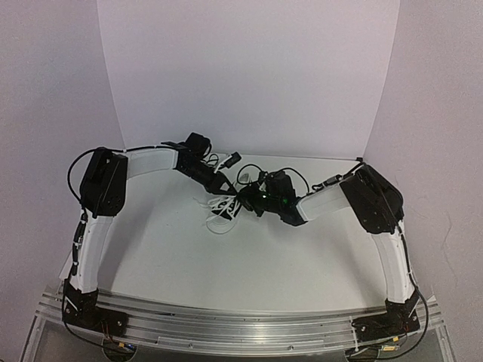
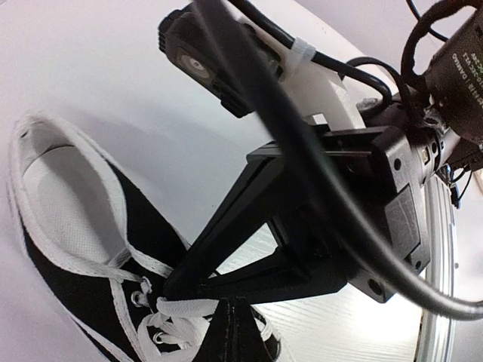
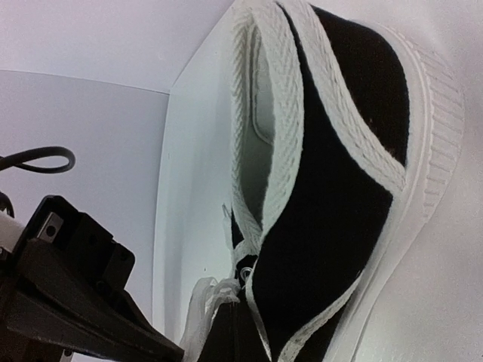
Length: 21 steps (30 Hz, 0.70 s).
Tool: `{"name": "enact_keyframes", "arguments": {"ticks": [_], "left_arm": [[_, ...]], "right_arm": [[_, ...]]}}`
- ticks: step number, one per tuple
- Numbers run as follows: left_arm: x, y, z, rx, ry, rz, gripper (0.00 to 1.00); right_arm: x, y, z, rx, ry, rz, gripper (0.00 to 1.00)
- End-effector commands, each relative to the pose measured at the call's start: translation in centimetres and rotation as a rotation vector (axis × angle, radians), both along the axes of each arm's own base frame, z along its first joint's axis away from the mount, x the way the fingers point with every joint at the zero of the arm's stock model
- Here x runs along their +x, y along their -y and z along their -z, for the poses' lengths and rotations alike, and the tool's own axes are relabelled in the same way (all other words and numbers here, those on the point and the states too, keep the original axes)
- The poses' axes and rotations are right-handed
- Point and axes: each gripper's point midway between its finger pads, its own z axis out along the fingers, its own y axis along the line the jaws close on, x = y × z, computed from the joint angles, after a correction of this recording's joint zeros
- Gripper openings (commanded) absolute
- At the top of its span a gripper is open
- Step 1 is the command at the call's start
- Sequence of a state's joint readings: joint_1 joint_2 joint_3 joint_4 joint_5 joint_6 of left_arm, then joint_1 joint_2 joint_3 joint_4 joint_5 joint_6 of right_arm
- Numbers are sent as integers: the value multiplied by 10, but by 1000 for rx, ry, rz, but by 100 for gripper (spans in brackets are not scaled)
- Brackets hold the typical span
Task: Tie the shoes
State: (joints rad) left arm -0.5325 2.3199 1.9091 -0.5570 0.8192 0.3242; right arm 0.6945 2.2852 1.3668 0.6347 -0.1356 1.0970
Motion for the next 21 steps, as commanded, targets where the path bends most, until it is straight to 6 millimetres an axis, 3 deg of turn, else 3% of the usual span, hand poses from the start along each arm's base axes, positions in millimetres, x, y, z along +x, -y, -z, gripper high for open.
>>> {"name": "enact_keyframes", "arguments": {"ticks": [1, 6, 15, 21], "left_arm": [[11, 4, -33, -68, 36, -15, 0], [16, 1, -33, -60, 53, -23, 0], [11, -5, -27, -66, -6, -18, 0], [29, -12, -36, -113, -53, -91, 0]], "right_arm": [[5, -3, -27, 60, 109, -22, 0], [1, 1, -27, 69, 94, -12, 0], [12, -9, -23, 86, 113, -15, 0], [5, -16, -20, 106, 80, -42, 0]]}}
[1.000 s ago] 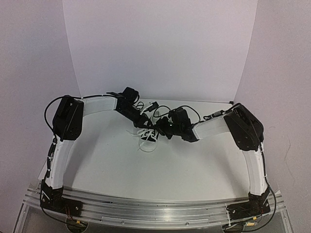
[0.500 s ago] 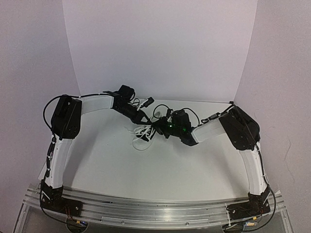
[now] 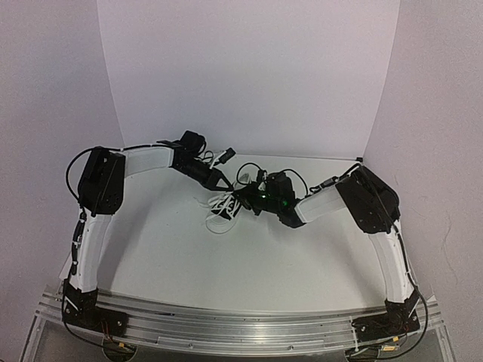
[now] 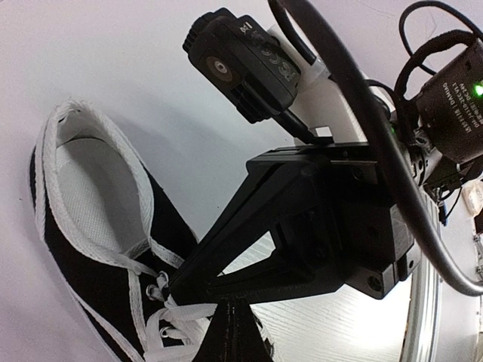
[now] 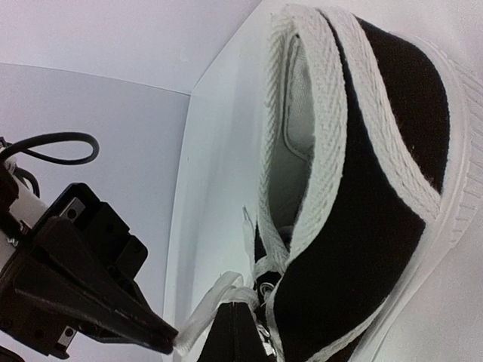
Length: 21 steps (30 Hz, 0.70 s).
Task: Tie the shoes
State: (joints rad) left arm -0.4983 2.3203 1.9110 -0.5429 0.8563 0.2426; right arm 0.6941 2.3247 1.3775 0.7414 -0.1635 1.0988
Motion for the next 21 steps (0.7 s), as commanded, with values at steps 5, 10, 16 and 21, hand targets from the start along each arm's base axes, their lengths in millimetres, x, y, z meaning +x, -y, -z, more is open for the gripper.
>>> {"name": "enact_keyframes", "arguments": {"ticks": [5, 10, 16, 21], "left_arm": [[14, -2, -25, -77, -15, -22, 0], [11, -3, -20, -74, -10, -27, 0], [27, 1, -22, -68, 27, -51, 0], [21, 0, -23, -75, 16, -38, 0]], "right_arm": [[6, -9, -17, 46, 50, -9, 0], [7, -17, -20, 75, 22, -29, 0], [-14, -8, -18, 34, 16, -41, 0], [-13, -16, -18, 53, 4, -53, 0]]}}
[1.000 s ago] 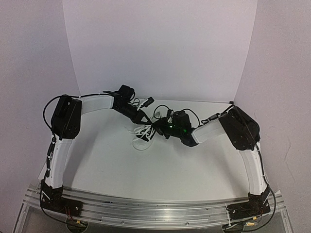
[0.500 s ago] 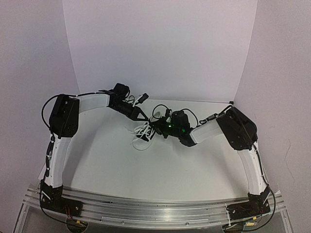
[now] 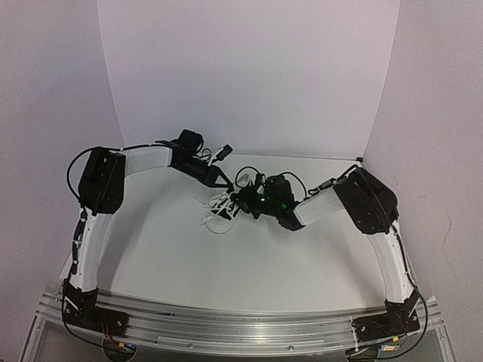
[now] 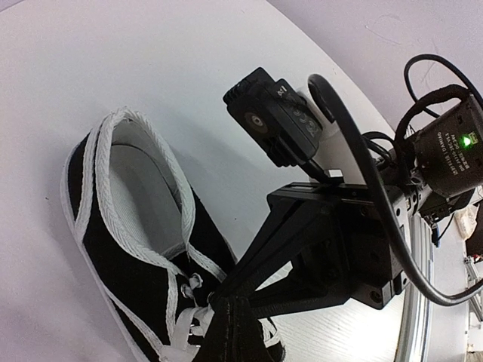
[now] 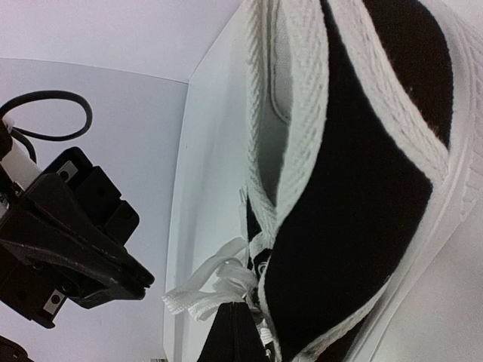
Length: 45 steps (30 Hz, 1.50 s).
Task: Tie the shoes
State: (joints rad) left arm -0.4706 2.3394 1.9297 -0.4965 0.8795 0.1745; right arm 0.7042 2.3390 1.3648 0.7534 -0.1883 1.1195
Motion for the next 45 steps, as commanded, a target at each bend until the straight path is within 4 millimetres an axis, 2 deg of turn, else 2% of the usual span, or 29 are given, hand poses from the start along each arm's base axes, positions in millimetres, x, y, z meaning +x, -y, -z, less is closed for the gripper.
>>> {"name": "enact_keyframes", "arguments": {"ticks": [1, 5, 8, 9, 10, 12, 15, 19, 23, 30, 34, 40, 45], "left_arm": [[4, 5, -20, -37, 45, 9, 0], [2, 4, -15, -27, 42, 11, 0], [2, 0, -13, 1, 83, 37, 1], [3, -1, -14, 15, 124, 61, 5], [2, -2, -13, 37, 173, 103, 24], [-4, -7, -8, 78, 253, 203, 46], [-1, -17, 6, 168, 357, 279, 53], [4, -22, 15, 228, 392, 325, 53], [-2, -24, 23, 249, 345, 339, 51], [-5, -19, 32, 277, 366, 341, 43], [-5, -17, 29, 268, 372, 348, 42], [-24, -9, 7, 165, 382, 416, 49], [-26, -10, 23, 223, 394, 433, 41]], "right_arm": [[-4, -12, -30, 46, 38, -24, 0], [-5, -15, -30, 46, 41, -37, 0], [-6, -9, -32, 38, 41, -16, 0], [-6, -7, -32, 33, 42, -9, 0], [-7, -5, -32, 29, 44, -7, 0], [-7, -6, -32, 27, 42, -10, 0], [-6, -7, -29, 25, 31, -11, 0], [-9, -4, -28, 3, 7, -7, 0], [-16, -3, -27, -52, -35, -39, 0], [-18, -7, -29, -110, -53, -85, 0], [-17, -8, -25, -108, -67, -83, 0], [-9, -13, -24, -102, -57, -80, 0], [-3, -17, -24, -92, -47, -76, 0]]}}
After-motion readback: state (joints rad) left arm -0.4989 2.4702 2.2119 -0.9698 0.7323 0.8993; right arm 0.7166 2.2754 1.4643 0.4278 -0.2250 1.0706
